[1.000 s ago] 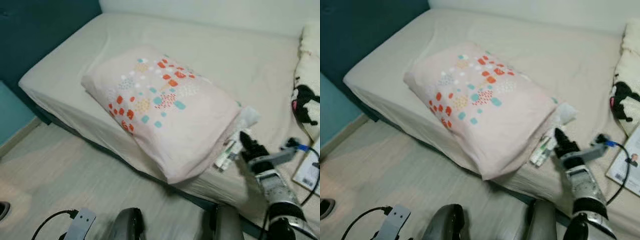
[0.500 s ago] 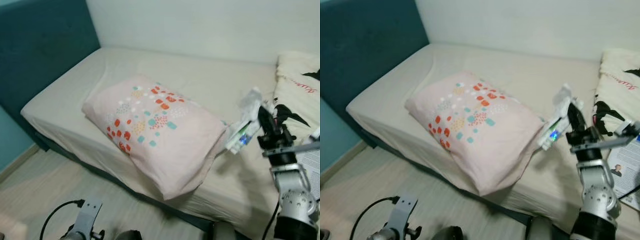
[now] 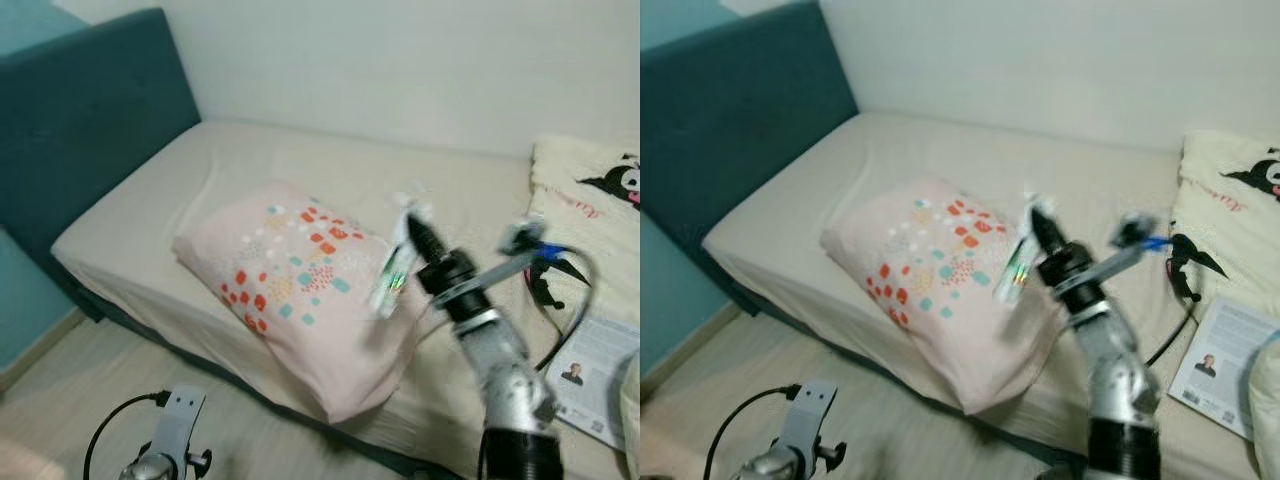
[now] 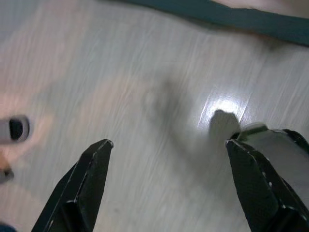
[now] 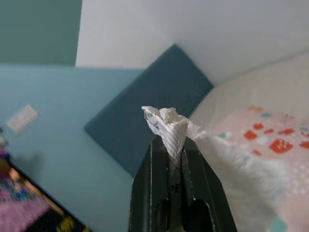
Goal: Clean up the room
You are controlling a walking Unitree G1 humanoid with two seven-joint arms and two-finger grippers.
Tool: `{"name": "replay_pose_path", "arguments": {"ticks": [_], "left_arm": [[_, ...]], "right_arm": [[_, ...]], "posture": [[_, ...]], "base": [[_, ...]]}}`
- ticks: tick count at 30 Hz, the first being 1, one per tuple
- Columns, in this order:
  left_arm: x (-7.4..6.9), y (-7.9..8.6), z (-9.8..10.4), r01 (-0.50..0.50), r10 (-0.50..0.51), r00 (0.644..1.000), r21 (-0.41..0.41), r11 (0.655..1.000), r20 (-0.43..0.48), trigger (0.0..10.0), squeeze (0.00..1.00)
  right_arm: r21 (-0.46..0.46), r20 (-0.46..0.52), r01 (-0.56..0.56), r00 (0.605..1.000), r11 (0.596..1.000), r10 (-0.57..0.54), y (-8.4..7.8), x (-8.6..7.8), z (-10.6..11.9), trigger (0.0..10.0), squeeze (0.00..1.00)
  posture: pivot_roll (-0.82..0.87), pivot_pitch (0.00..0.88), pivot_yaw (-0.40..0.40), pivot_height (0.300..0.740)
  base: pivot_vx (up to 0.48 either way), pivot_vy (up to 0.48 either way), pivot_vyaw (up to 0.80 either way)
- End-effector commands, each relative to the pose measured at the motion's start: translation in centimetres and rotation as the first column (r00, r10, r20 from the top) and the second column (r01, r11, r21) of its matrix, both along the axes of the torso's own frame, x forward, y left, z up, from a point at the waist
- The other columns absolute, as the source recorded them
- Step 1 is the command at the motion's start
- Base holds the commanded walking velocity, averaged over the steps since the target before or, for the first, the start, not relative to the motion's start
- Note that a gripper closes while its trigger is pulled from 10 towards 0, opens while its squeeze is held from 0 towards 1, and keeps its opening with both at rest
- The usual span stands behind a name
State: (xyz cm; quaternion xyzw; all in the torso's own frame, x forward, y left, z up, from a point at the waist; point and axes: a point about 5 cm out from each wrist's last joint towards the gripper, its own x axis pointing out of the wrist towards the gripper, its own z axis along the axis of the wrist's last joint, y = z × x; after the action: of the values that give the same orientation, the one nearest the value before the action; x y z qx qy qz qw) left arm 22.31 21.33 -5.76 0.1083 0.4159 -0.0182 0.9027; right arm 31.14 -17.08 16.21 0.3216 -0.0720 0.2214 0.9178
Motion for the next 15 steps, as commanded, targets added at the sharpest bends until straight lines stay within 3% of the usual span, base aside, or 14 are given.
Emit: {"name": "replay_pose_path", "arguments": {"ticks": [1, 2, 4, 5, 7, 9, 10, 11, 13, 15], "left_arm": [[-1.2, 0.7, -0.6, -0.037, 0.038, 0.998, 0.013, 0.999, -0.05, 10.0, 0.0], [-1.2, 0.7, -0.6, -0.037, 0.038, 0.998, 0.013, 0.999, -0.05, 10.0, 0.0], [-1.7, 0.3, -1.0, -0.044, 0.045, 0.996, 0.016, 0.999, -0.071, 10.0, 0.0], [-1.7, 0.3, -1.0, -0.044, 0.045, 0.996, 0.016, 0.999, -0.071, 10.0, 0.0], [-2.0, -0.2, -1.3, -0.052, 0.052, 0.995, 0.01, 0.999, -0.081, 10.0, 0.0], [-2.0, -0.2, -1.3, -0.052, 0.052, 0.995, 0.01, 0.999, -0.081, 10.0, 0.0], [-2.0, -0.3, -1.4, -0.056, 0.056, 0.995, 0.006, 0.998, -0.083, 10.0, 0.0], [-2.0, -0.3, -1.4, -0.056, 0.056, 0.995, 0.006, 0.998, -0.083, 10.0, 0.0], [-2.2, -0.8, -1.5, -0.055, 0.055, 0.995, 0.001, 0.998, -0.088, 10.0, 0.0], [-2.3, -1.2, -1.7, -0.049, 0.049, 0.994, -0.002, 0.999, -0.093, 10.0, 0.0]], "right_arm": [[-0.057, -0.062, 0.026, 0.998, 0.998, -0.03, -0.4, 0.0, -1.5, 0.0, 0.0], [-0.057, -0.062, 0.026, 0.998, 0.998, -0.03, -0.4, 0.0, -1.5, 0.0, 0.0], [-0.189, -0.218, 0.105, 0.965, 0.976, -0.146, -2.9, -0.6, -5.7, 0.0, 0.0], [-0.189, -0.218, 0.105, 0.965, 0.976, -0.146, -2.9, -0.6, -5.7, 0.0, 0.0], [-0.325, -0.357, 0.168, 0.889, 0.931, -0.286, -5.9, -2.1, -9.8, 0.0, 0.0], [-0.325, -0.357, 0.168, 0.889, 0.931, -0.286, -5.9, -2.1, -9.8, 0.0, 0.0], [-0.372, -0.394, 0.177, 0.859, 0.911, -0.327, -6.8, -2.8, -11.0, 0.0, 0.0], [-0.372, -0.394, 0.177, 0.859, 0.911, -0.327, -6.8, -2.8, -11.0, 0.0, 0.0], [-0.486, -0.488, 0.147, 0.772, 0.861, -0.408, -8.4, -5.0, -14.4, 0.0, 0.0], [-0.523, -0.584, 0.131, 0.664, 0.842, -0.467, -9.5, -7.9, -17.4, 0.0, 0.0]], "posture": [[-0.04, 0.0, 0.083, 0.66], [-0.04, 0.0, 0.083, 0.66], [-0.05, 0.0, 0.071, 0.669], [-0.05, 0.0, 0.071, 0.669], [-0.06, 0.0, 0.058, 0.679], [-0.06, 0.0, 0.058, 0.679], [-0.06, 0.0, 0.057, 0.683], [-0.06, 0.0, 0.057, 0.683], [-0.07, 0.0, 0.05, 0.693], [-0.06, 0.0, 0.046, 0.702]], "base": [[0.0, 0.0, 0.0], [0.0, 0.0, 0.0], [0.0, 0.0, 0.0], [0.0, 0.0, 0.0], [0.0, 0.0, 0.0], [0.0, 0.0, 0.0], [0.0, 0.0, 0.0], [0.0, 0.0, 0.0], [0.0, 0.0, 0.0], [0.0, 0.0, 0.0]]}}
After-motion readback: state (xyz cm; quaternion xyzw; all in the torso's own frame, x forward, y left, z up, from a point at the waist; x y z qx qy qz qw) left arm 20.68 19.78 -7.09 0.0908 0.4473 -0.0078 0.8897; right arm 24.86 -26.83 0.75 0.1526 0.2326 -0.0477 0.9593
